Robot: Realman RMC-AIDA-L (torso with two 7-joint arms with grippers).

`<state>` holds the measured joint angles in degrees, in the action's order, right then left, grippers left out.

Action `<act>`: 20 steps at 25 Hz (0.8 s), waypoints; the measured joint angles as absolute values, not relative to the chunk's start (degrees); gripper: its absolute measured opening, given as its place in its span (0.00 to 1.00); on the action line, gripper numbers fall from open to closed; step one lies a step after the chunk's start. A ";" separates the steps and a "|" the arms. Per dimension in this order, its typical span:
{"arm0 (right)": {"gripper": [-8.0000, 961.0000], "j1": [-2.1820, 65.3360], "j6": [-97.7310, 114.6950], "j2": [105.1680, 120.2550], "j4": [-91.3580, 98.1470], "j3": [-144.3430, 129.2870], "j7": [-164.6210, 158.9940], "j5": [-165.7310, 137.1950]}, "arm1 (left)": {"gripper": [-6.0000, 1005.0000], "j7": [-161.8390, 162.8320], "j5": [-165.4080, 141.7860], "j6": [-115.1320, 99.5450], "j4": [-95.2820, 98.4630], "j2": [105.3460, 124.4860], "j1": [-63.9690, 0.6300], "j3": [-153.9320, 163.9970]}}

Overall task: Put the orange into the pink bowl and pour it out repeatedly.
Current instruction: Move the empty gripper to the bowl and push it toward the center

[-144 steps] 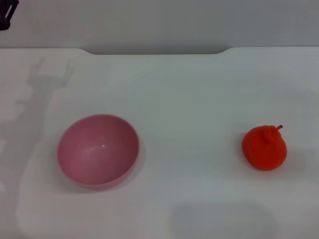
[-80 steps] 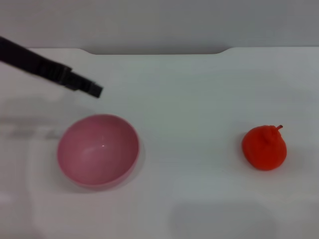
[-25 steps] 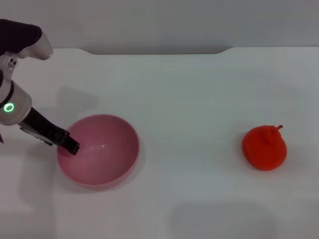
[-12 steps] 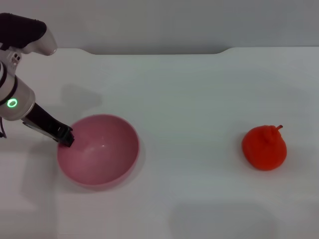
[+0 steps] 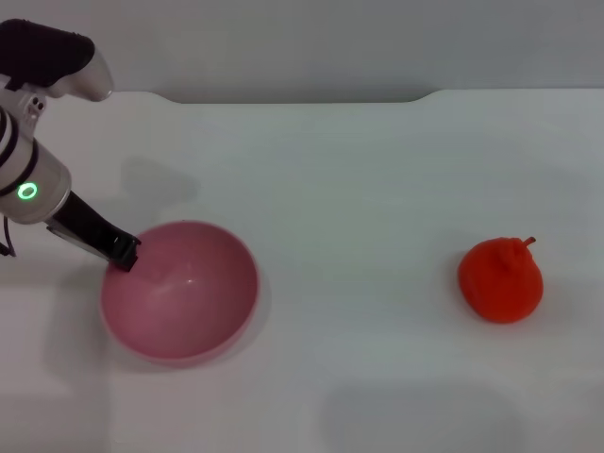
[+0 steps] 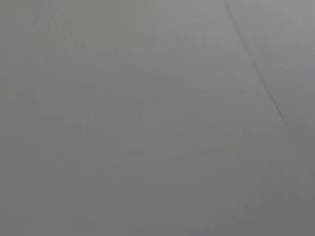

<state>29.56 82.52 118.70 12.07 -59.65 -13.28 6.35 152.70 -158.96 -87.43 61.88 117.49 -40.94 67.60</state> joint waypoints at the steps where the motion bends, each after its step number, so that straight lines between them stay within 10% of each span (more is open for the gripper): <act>1: 0.67 29.45 82.54 118.64 12.22 -59.63 -14.84 6.38 | 0.05 152.65 -158.92 -87.45 61.99 117.49 -41.08 67.60; 6: 0.67 26.36 82.65 115.33 16.84 -60.79 -40.93 1.00 | 0.05 152.50 -158.91 -87.54 62.59 117.42 -41.36 67.58; 14: 0.67 25.14 94.06 103.19 34.72 -58.24 -87.10 -36.65 | 0.05 150.13 -158.98 -87.47 63.28 117.30 -42.93 67.04; 20: 0.67 31.53 105.01 100.92 53.95 -46.81 -104.10 -79.31 | 0.05 149.03 -159.00 -87.28 63.27 117.17 -43.90 66.95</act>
<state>31.53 105.01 100.92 53.95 -46.81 -104.10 -79.31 149.03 -159.00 -87.28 63.27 117.17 -43.90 66.95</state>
